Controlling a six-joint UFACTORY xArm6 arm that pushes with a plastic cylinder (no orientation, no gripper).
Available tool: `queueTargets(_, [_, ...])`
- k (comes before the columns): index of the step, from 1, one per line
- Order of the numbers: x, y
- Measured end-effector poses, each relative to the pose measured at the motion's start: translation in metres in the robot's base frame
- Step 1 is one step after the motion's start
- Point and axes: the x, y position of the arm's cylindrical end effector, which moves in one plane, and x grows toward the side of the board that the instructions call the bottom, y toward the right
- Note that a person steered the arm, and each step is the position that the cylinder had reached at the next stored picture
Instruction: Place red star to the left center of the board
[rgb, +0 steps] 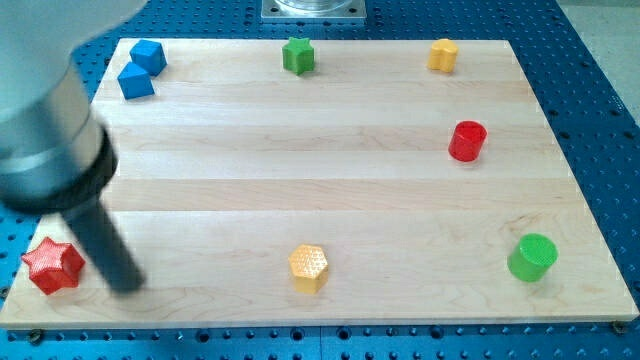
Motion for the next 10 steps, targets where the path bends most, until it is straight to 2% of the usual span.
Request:
queueTargets(1, [0.001, 0.0])
queueTargets(4, [0.0, -0.054])
queueTargets(5, [-0.03, -0.08])
queueTargets(7, [-0.132, -0.035])
queueTargets(8, [-0.118, -0.036])
queueTargets(9, [-0.08, -0.064])
queueTargets(10, [-0.122, -0.066])
